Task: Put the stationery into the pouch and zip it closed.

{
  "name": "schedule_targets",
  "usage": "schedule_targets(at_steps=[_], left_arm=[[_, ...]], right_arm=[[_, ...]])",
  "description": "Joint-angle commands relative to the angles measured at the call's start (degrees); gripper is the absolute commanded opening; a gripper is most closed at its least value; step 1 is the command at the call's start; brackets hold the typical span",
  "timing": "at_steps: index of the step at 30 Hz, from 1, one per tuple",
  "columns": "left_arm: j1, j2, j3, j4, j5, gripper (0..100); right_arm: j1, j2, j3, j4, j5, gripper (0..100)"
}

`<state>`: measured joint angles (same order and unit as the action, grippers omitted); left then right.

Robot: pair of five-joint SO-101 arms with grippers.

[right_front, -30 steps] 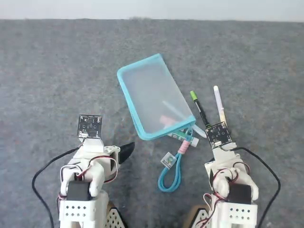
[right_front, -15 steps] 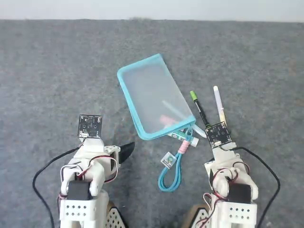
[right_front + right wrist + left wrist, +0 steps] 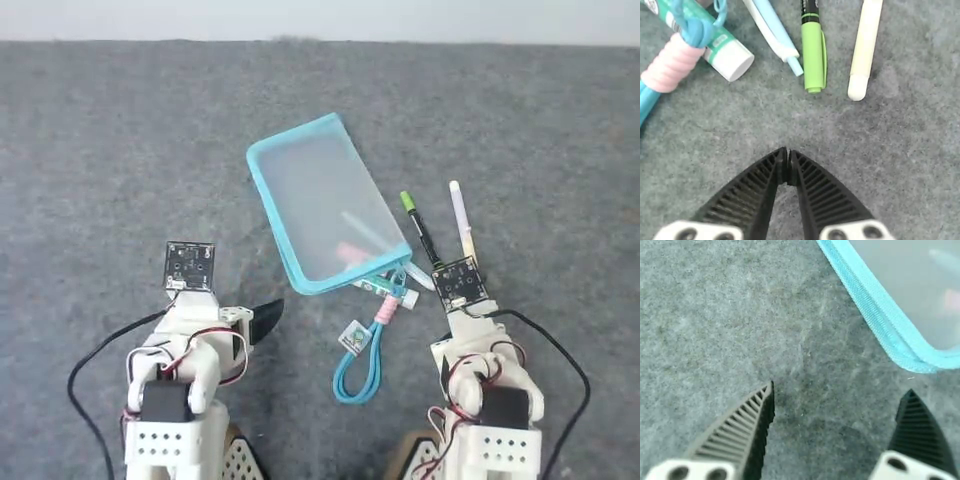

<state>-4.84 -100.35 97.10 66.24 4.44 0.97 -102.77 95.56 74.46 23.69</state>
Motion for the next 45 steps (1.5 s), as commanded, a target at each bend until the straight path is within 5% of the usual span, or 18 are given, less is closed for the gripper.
schedule_targets(at_steps=[1,9,14,21,28,36,45], left_arm=[[-0.09,0.53,-0.31,0.35,0.35,37],[0.26,0.53,-0.31,-0.35,0.53,37],[0.00,0.62,-0.31,-9.14,0.35,37],[-0.62,0.62,-0.31,-13.19,0.18,37],[-9.76,0.62,-0.57,-18.64,-1.67,37],[-13.89,0.97,-1.80,-24.18,-8.62,37],[-7.38,1.85,-17.36,-11.78,-10.90,37]], right_arm=[[-0.22,-1.19,0.88,0.31,0.70,0.8],[-0.22,-1.10,0.88,0.31,0.70,0.8],[-0.22,-1.19,0.88,-0.57,0.97,0.9],[3.91,-1.19,0.53,-13.32,1.05,0.8],[8.75,-0.92,-6.95,-13.85,1.14,0.9],[-1.45,7.69,-18.64,-8.40,0.79,0.9],[-10.68,41.71,-38.68,-9.01,-5.36,0.9]])
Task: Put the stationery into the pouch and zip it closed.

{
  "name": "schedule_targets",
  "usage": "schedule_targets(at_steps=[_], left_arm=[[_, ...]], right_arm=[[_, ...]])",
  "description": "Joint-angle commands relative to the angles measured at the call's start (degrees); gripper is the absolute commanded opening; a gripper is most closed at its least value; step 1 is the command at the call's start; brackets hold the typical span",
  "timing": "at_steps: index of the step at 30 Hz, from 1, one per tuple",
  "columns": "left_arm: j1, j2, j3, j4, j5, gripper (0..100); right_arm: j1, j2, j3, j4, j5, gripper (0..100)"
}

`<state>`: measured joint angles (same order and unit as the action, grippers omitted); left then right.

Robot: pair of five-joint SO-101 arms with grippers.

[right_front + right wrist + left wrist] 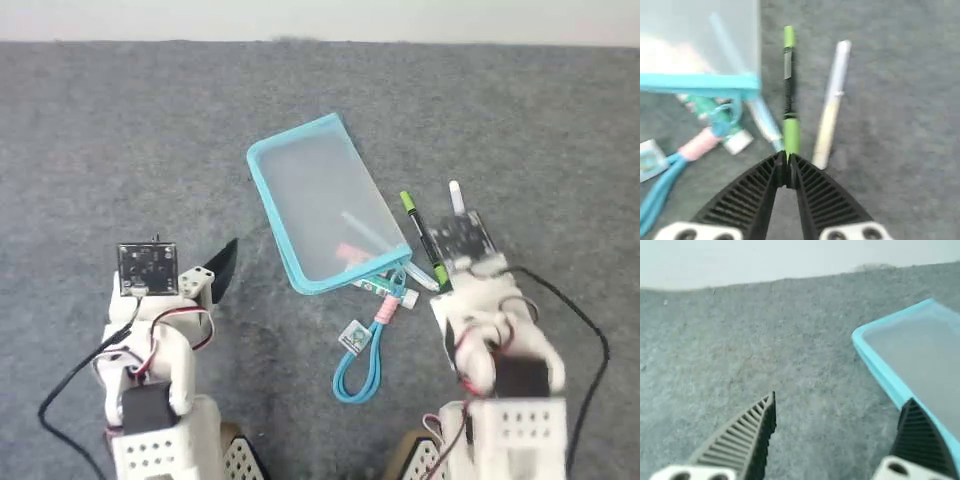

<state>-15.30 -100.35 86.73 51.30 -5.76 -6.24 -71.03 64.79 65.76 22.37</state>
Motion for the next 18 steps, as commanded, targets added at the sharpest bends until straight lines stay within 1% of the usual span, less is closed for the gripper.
schedule_targets(at_steps=[1,5,9,13,18], left_arm=[[3.87,3.25,-8.13,3.96,-0.70,37],[4.57,14.77,-12.35,3.52,-0.62,37],[5.54,32.97,-18.86,1.32,-0.53,37],[9.85,51.78,-27.65,1.67,0.26,37],[16.62,68.31,-36.35,-1.67,5.98,37]], right_arm=[[-5.14,13.14,-9.49,-0.31,-5.80,0.9],[-11.21,23.16,-12.31,-0.57,-7.30,1.0],[-13.41,29.14,-12.57,-5.23,-7.74,1.1],[-13.05,31.43,-12.66,-7.08,-7.91,1.1],[-8.04,31.43,-12.57,-7.16,-9.93,1.1]])
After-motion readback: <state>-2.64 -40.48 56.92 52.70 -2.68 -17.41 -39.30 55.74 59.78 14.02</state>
